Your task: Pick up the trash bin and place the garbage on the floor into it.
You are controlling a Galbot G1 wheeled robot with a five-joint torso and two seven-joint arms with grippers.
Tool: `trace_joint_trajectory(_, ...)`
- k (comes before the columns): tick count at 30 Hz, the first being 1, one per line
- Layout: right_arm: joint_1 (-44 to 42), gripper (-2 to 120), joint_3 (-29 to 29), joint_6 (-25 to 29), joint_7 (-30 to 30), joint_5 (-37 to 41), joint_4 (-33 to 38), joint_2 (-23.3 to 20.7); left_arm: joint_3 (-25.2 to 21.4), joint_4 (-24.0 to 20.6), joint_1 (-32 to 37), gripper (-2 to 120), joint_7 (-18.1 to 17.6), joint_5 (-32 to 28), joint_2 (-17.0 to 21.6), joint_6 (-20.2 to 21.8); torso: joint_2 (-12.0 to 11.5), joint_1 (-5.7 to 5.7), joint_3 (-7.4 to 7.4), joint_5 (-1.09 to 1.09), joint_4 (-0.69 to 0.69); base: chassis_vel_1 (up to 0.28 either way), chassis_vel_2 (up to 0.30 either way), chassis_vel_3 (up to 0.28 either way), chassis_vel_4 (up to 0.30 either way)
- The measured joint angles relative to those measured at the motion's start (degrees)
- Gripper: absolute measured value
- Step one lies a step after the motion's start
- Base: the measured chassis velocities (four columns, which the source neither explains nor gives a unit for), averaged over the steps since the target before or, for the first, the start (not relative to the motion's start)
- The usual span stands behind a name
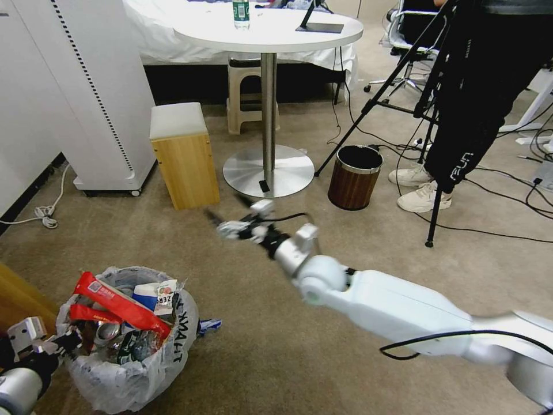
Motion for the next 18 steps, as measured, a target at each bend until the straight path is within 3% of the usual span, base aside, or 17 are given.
trace_joint_trajectory(10,-10.4,100,14.2,-2.2,6.9,-4.4,0.2,-4.6,-1.3,0.2,0.4,0,0.1,0.1,-0.5,-0.1,0.0,0.0,-0.01,-0.02,0.0,0.0,0.0,0.0,0.0)
trace_joint_trajectory(18,-18.0,100,22.0,-3.5,11.5,-9.6,-0.4,-7.3,-2.1,0.1,0.8,0,0.1,-0.9,0.0,-0.2,0.0,0.0,0.0,0.0,0.02,0.0,0.0,0.0,0.0)
